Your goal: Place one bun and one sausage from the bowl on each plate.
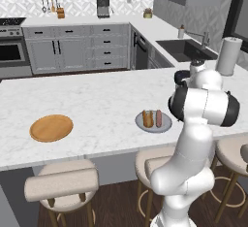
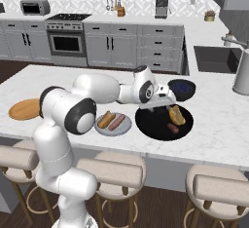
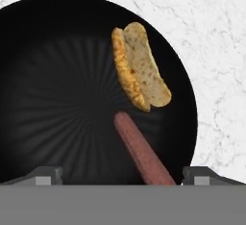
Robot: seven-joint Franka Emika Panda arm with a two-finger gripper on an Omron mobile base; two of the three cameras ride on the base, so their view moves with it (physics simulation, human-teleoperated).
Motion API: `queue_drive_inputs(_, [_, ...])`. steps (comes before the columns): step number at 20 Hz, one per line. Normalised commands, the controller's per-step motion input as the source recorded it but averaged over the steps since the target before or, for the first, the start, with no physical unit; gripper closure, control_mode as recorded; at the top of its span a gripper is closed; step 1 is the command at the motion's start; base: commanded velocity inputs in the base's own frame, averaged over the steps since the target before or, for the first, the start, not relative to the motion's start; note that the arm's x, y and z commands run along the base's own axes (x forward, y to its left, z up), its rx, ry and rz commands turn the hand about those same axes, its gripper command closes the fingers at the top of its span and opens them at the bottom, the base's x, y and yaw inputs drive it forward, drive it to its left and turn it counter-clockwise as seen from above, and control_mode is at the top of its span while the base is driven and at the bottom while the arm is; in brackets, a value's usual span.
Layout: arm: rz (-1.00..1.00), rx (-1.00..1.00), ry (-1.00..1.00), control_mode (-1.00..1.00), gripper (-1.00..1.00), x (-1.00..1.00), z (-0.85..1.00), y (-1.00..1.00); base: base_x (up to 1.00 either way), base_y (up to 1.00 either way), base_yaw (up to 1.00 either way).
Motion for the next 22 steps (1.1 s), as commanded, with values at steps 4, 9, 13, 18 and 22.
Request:
queue_drive_inputs(4, [0.09, 0.0, 0.03, -1.0, -1.0, 0.44, -0.25, -0.49, 0.0, 0.0, 0.0])
queue_drive_inputs(9, [0.09, 0.0, 0.0, -1.0, -1.0, 0.46, -0.33, -0.48, 0.0, 0.0, 0.0])
queue_drive_inputs(13, [0.07, 0.0, 0.0, -1.0, -1.0, 0.39, -0.26, -0.4, 0.0, 0.0, 0.0])
queue_drive_inputs(18, [0.05, 0.0, 0.0, -1.0, -1.0, 0.18, -0.26, -0.36, 0.0, 0.0, 0.0])
queue_drive_inputs(22, [0.05, 0.0, 0.04, -1.0, -1.0, 0.07, -0.48, -0.12, 0.0, 0.0, 0.0])
